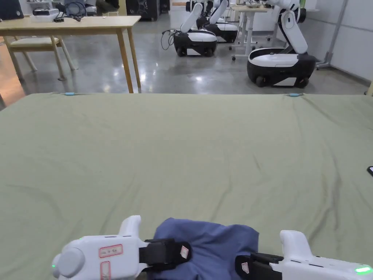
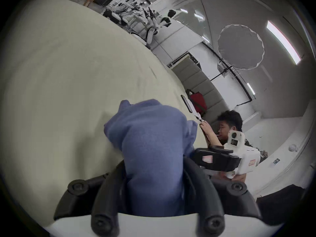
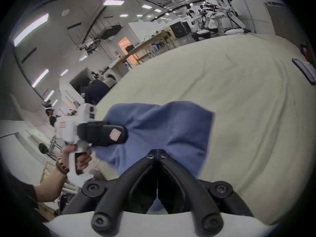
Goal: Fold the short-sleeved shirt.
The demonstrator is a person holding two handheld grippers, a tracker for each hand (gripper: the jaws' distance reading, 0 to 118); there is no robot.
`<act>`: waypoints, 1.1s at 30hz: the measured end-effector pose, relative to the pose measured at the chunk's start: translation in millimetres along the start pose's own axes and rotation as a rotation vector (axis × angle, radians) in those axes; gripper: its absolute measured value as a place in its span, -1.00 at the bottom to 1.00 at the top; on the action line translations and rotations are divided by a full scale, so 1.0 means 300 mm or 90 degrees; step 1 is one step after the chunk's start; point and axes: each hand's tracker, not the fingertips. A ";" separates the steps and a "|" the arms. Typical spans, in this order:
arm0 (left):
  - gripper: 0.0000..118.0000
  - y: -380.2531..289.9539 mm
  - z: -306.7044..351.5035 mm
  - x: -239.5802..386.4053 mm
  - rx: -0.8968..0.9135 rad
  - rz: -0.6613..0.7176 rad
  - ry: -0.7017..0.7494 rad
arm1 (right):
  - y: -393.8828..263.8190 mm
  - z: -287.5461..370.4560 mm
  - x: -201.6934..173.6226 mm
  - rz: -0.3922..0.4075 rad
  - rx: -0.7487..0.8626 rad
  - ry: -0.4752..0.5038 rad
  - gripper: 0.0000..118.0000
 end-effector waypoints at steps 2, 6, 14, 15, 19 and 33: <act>-0.54 0.059 0.123 -0.065 0.007 -0.014 0.029 | 0.005 0.048 -0.021 0.009 0.004 -0.012 -0.99; -0.54 0.158 0.457 -0.302 0.025 0.021 0.087 | 0.007 0.118 -0.049 0.011 0.024 -0.031 -0.99; -0.54 0.260 1.122 -0.660 0.086 0.091 0.286 | -0.016 0.152 -0.106 -0.024 0.008 -0.071 -0.99; -0.54 0.257 1.149 -0.676 0.091 0.108 0.275 | -0.017 0.152 -0.115 -0.028 0.008 -0.075 -0.99; -0.53 0.250 1.172 -0.730 0.096 0.114 0.278 | -0.017 0.139 -0.148 -0.036 0.013 -0.079 -0.99; 0.85 0.240 1.414 -0.414 0.286 -0.019 0.204 | -0.017 0.220 -0.204 -0.012 0.068 -0.080 -0.99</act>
